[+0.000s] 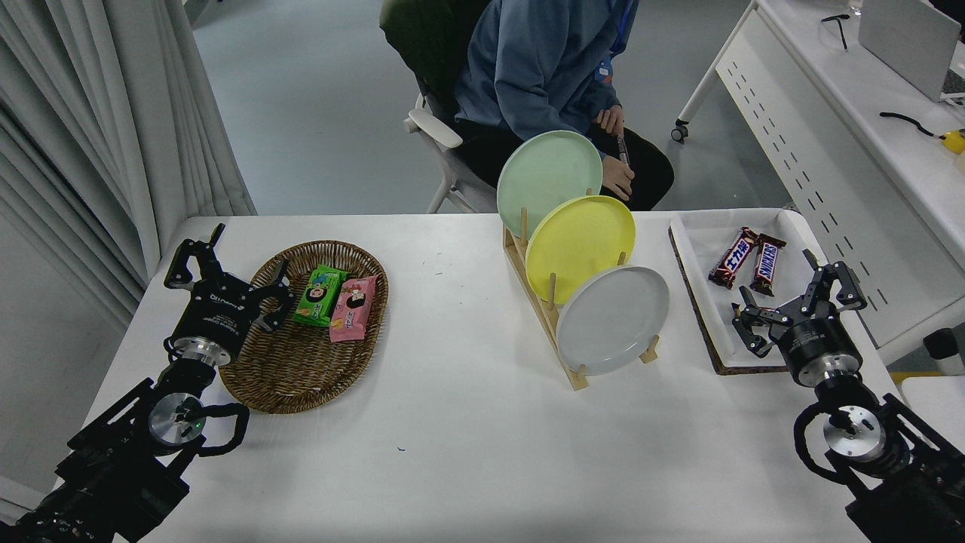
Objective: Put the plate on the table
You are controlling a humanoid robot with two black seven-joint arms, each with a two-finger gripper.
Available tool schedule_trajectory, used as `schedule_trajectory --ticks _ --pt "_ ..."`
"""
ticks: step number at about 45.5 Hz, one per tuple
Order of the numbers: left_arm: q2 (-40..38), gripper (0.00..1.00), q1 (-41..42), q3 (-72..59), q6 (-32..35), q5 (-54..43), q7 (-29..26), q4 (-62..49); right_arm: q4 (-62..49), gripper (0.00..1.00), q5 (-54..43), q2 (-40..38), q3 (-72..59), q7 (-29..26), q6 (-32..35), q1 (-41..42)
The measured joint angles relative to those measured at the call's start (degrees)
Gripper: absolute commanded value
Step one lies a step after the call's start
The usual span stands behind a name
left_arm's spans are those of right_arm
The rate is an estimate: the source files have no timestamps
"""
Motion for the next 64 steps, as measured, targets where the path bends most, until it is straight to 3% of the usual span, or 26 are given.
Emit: schedule_trajectory --ticks 51,64 --pt "0.0 1.0 0.0 0.0 0.0 0.0 0.0 0.0 -0.2 1.0 0.0 -2.0 -0.6 -0.1 -0.2 2.2" --pt "0.0 1.0 0.0 0.0 0.0 0.0 0.0 0.0 0.7 1.0 0.0 -9.8 -18.9 -0.2 -0.5 8.7"
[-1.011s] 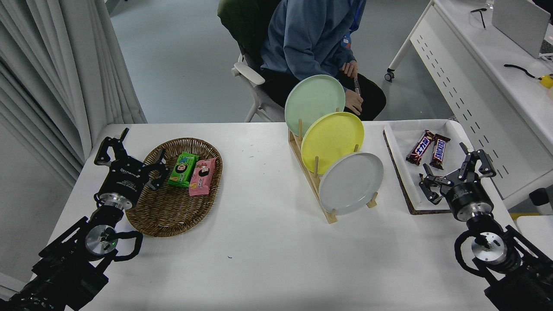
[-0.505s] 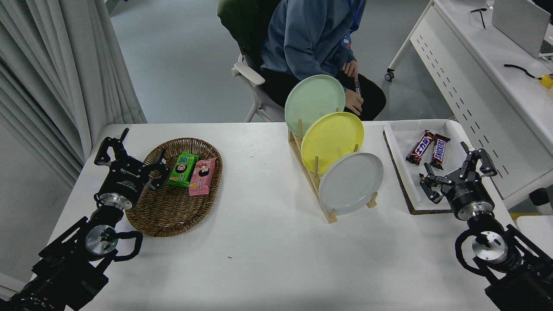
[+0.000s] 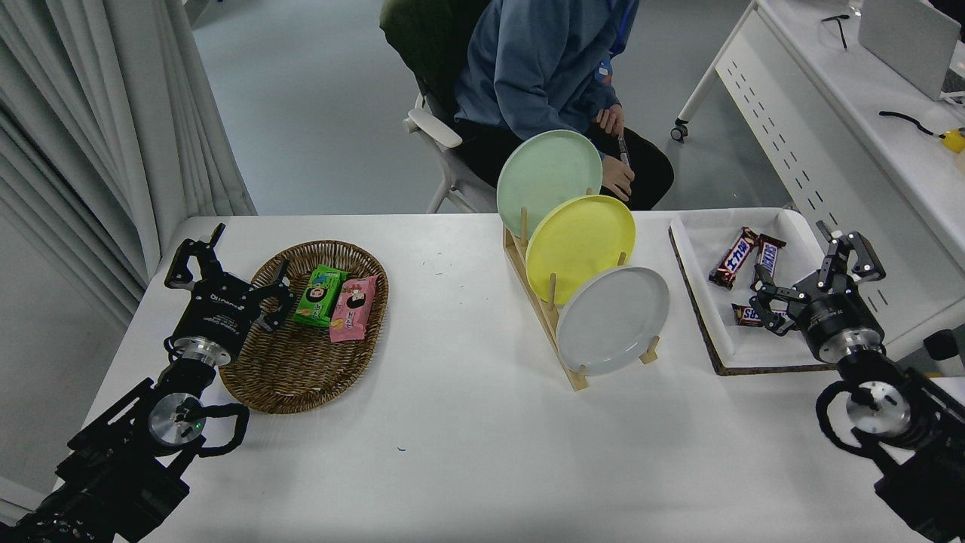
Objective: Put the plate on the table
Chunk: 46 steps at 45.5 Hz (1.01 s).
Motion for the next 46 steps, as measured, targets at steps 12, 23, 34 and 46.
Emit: schedule_trajectory --ticks 12,23,34,46 --pt "0.0 1.0 0.0 0.0 0.0 0.0 0.0 0.0 2.1 1.0 2.2 -8.0 -17.3 -0.2 0.4 6.5" --pt "0.0 1.0 0.0 0.0 0.0 0.0 0.0 0.0 6.5 1.0 3.5 -15.9 -31.8 -0.3 2.2 14.4" --pt "0.0 1.0 0.0 0.0 0.0 0.0 0.0 0.0 10.2 1.0 7.4 -22.1 -47.8 -0.4 10.0 24.8" --pt "0.0 1.0 0.0 0.0 0.0 0.0 0.0 0.0 13.7 1.0 16.8 -22.6 -64.0 -1.5 12.7 35.6"
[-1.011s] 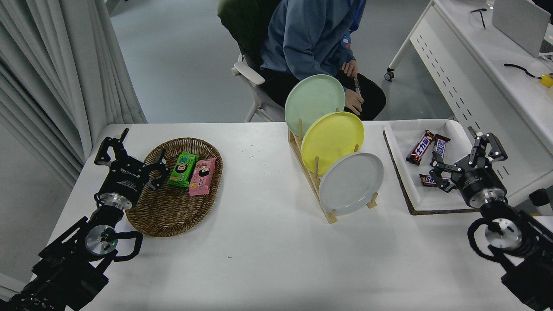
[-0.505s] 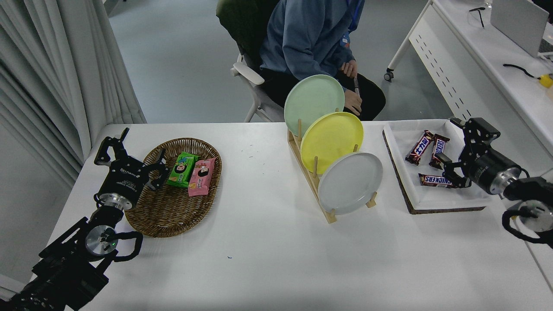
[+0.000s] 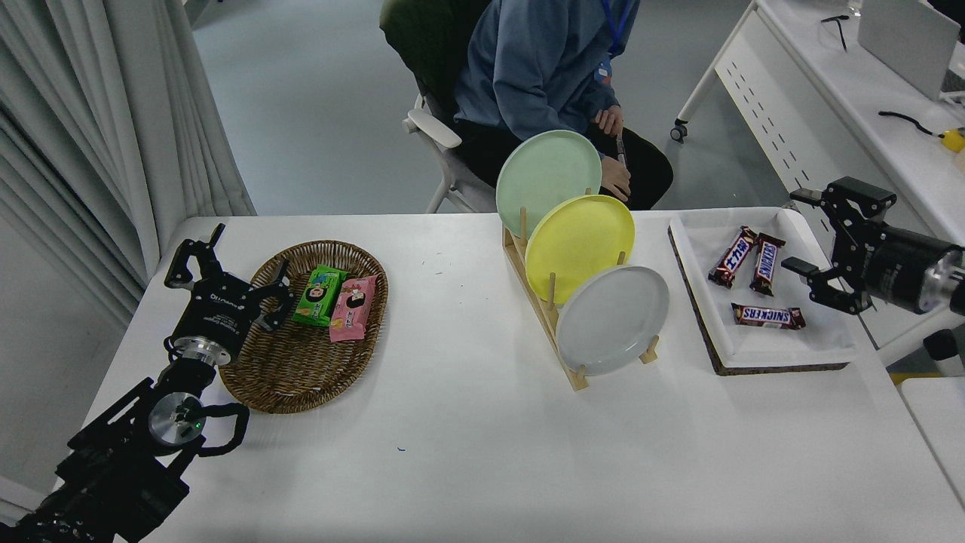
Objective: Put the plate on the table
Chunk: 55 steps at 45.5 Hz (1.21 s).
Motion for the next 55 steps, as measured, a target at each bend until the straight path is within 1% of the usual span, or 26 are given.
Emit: schedule_trajectory --ticks 8,14,24,34,44,55 --pt "0.0 1.0 0.0 0.0 0.0 0.0 0.0 0.0 2.1 1.0 6.3 1.3 -5.1 -3.6 0.2 3.8" --pt "0.0 1.0 0.0 0.0 0.0 0.0 0.0 0.0 2.9 1.0 10.9 3.5 -7.0 -7.9 -1.1 5.2" --pt "0.0 1.0 0.0 -0.1 0.0 0.0 0.0 0.0 3.4 1.0 16.6 7.8 -7.3 -13.8 -5.1 6.7" --pt "0.0 1.0 0.0 0.0 0.0 0.0 0.0 0.0 3.2 1.0 19.0 12.0 -6.1 -20.6 -9.5 8.5" --pt "0.0 1.0 0.0 0.0 0.0 0.0 0.0 0.0 3.3 1.0 20.3 14.2 -2.3 -24.2 -13.4 8.5" --pt "0.0 1.0 0.0 0.0 0.0 0.0 0.0 0.0 3.5 1.0 20.8 17.2 -0.2 -25.8 -15.5 7.3"
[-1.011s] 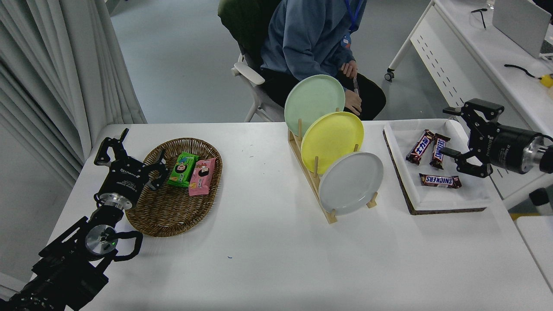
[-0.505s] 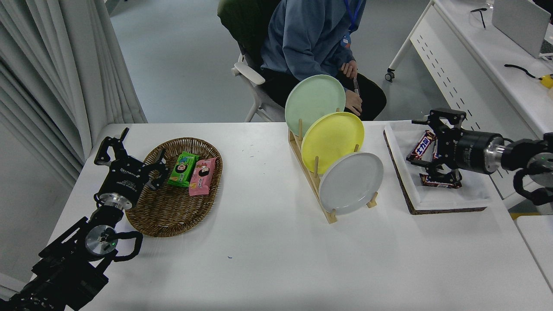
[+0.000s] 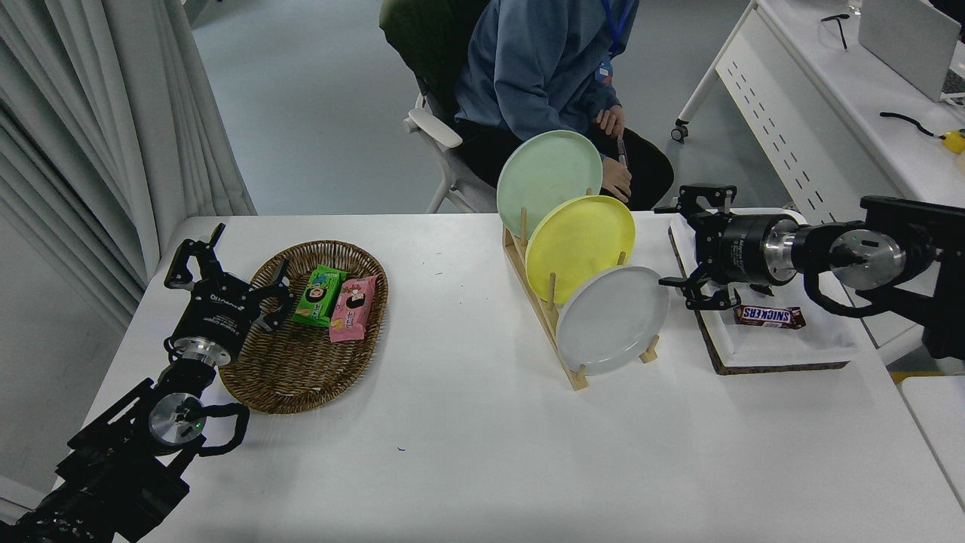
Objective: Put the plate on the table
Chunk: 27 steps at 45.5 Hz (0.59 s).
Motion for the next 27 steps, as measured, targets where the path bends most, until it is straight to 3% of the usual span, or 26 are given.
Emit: schedule_trajectory --ticks 27 --pt "0.0 1.0 0.0 0.0 0.0 0.0 0.0 0.0 -0.8 0.99 1.1 4.9 2.8 -0.7 -4.1 -2.1"
